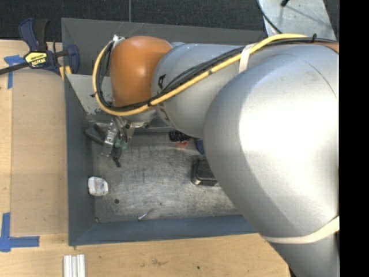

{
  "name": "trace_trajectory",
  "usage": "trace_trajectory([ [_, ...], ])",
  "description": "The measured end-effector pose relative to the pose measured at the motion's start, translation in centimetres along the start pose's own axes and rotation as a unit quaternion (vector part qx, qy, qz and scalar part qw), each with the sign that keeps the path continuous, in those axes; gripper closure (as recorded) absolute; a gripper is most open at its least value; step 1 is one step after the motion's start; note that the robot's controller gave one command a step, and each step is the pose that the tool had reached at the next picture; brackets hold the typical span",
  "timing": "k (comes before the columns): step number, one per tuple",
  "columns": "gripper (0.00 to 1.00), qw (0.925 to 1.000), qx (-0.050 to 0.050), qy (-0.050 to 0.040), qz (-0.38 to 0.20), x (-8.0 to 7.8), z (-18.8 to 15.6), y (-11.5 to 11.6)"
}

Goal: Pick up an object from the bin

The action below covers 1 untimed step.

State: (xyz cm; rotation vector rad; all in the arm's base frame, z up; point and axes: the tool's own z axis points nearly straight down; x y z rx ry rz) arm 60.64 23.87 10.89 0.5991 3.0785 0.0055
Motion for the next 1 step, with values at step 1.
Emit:
trace_trajectory([
  [1,1.0,1.0,0.0,-0.0001,0.0,-0.2,-3.78,0.05],
])
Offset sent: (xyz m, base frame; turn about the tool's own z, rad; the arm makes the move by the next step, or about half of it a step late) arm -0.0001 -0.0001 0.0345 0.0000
